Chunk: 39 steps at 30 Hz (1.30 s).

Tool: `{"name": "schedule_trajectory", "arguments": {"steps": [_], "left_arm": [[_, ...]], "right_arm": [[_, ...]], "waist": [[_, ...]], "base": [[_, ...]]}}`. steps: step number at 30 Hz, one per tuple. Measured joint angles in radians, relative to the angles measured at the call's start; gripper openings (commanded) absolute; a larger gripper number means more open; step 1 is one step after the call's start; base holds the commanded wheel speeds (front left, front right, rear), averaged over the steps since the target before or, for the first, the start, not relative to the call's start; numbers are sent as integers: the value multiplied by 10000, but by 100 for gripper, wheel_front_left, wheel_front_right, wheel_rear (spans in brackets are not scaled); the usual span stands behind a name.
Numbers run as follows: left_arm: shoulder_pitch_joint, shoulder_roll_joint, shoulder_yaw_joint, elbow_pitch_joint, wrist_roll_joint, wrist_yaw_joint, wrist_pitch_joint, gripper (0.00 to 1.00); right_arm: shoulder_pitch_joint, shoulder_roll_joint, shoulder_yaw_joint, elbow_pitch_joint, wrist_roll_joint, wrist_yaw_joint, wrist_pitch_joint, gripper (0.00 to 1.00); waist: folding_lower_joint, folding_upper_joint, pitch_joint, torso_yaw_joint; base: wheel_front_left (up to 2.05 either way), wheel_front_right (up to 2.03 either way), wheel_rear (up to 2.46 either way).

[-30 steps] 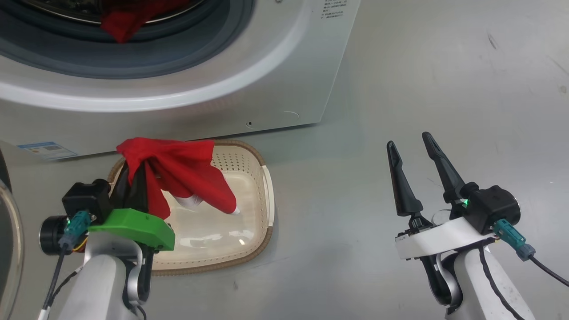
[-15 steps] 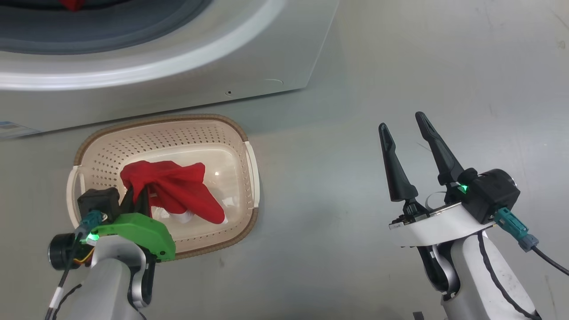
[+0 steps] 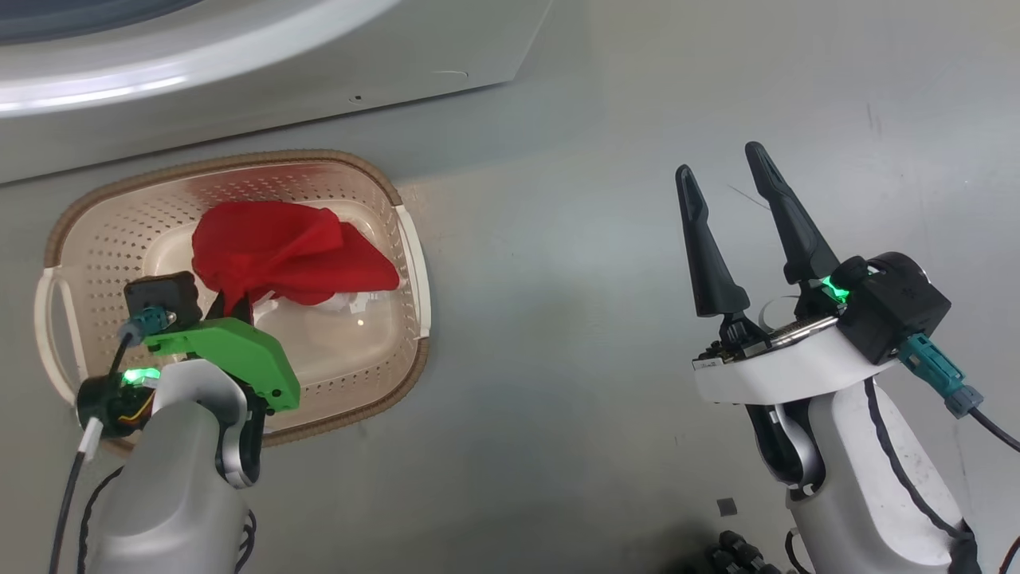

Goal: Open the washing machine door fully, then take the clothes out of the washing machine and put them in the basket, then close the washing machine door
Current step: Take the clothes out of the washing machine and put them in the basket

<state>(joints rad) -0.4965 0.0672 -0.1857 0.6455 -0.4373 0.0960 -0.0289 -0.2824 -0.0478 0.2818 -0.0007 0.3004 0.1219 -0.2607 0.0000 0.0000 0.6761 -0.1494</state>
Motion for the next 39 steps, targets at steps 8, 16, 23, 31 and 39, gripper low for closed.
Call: {"name": "schedule_trajectory", "arguments": {"steps": [8,16,23,31,39], "left_arm": [[-556,-128,127,1239,-372,-17,303,0],[-1038,-153,238,2029,-499,-207,343,100],[-1084,-165,242,2591,-512,-318,-182,100],[-1075,-174,23,2811,-299,-650,-1197,100],[-906,-203,-236,2729,-61,-924,-2121,100]], "right_arm": [[-203,-6,35,33,58,2,0,100],[-314,-6,69,115,75,2,0,100],[-409,-8,88,276,150,2,0,100],[-408,-12,-17,458,146,2,0,100],[-300,-12,-341,813,-27,2,0,100]], "waist": [[0,0,400,-249],[0,0,465,-277],[0,0,272,-268],[0,0,-157,-158],[0,0,-831,85]], "base": [[0,0,0],[0,0,0],[0,0,0],[0,0,0],[0,0,0]]}}
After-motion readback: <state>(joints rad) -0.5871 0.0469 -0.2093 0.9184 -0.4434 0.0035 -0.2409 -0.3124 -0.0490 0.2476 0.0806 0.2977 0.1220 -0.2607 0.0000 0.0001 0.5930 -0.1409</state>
